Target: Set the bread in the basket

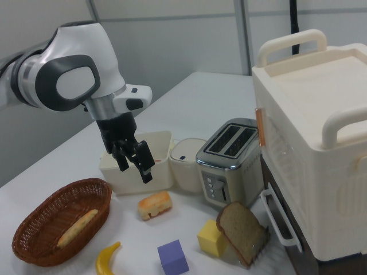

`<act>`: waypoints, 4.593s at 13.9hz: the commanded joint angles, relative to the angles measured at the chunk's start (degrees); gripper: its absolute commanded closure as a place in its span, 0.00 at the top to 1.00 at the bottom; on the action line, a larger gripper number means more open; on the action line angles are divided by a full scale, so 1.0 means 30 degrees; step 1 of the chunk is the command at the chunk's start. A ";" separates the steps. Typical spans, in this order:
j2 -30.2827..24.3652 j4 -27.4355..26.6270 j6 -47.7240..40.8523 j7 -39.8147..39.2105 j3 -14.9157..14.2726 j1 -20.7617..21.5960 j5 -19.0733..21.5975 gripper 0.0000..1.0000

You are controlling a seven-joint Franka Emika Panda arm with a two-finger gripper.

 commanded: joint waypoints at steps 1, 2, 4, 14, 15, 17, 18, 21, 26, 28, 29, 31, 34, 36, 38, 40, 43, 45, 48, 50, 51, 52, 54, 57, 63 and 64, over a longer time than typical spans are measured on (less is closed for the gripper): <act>-0.0089 -0.0938 -0.0182 -0.0113 0.0023 0.0578 0.0230 1.00; -0.0088 -0.1347 -0.0007 0.0440 0.0023 0.0755 0.0608 1.00; -0.0176 -0.2372 0.1743 0.2135 -0.0006 0.0873 0.1459 1.00; 0.2951 -0.4281 0.8918 0.9694 0.0023 0.2833 0.1638 1.00; 0.3510 -0.4223 0.9887 1.0109 0.0023 0.3069 0.1579 1.00; 0.4098 -0.4222 1.1064 1.0405 0.0023 0.3538 0.1579 1.00; 0.4392 -0.4222 1.1620 1.0697 -0.0006 0.3743 0.1463 1.00; 0.5155 -0.4193 1.3613 1.1080 -0.0006 0.3979 0.1286 1.00; 0.5449 -0.4193 1.3764 1.1080 0.0023 0.3979 0.1022 1.00; 0.5478 -0.4193 1.3764 1.1051 0.0053 0.3950 0.0993 1.00; 0.5594 -0.4193 1.3764 1.1022 0.0053 0.3921 0.0935 1.00; 0.5800 -0.4193 1.3764 1.0964 0.0053 0.3979 0.0701 1.00; 0.6239 -0.3959 1.3793 1.0963 0.0053 0.3950 0.0146 1.00; 0.6328 -0.3930 1.3793 1.0963 0.0053 0.3892 -0.0003 1.00; 0.6415 -0.3930 1.3793 1.0963 0.0053 0.3862 -0.0120 1.00; 0.6445 -0.3929 1.3793 1.0963 0.0053 0.3833 -0.0120 1.00; 0.6678 -0.3929 1.3822 1.0992 0.0053 0.3833 -0.0353 1.00; 0.6796 -0.3929 1.4521 1.1022 0.0053 0.3833 -0.0384 1.00; 0.7176 -0.3929 1.5489 1.1022 0.0053 0.3833 -0.0500 1.00; 0.7353 -0.3929 1.5668 1.1022 0.0053 0.3862 -0.0822 1.00; 0.7440 -0.3929 1.5668 1.1022 0.0053 0.3862 -0.0998 1.00; 0.7557 -0.3929 1.5668 1.1022 0.0053 0.3891 -0.1144 1.00; 0.7588 -0.3929 1.5668 1.1022 0.0111 0.3862 -0.1175 1.00; 0.7617 -0.3929 1.5668 1.1022 0.0111 0.3891 -0.1262 0.99; 0.7675 -0.3929 1.5698 1.0934 0.0199 0.3862 -0.2347 0.13; 0.7705 -0.3929 1.5698 1.0934 0.0199 0.3862 -0.2347 0.13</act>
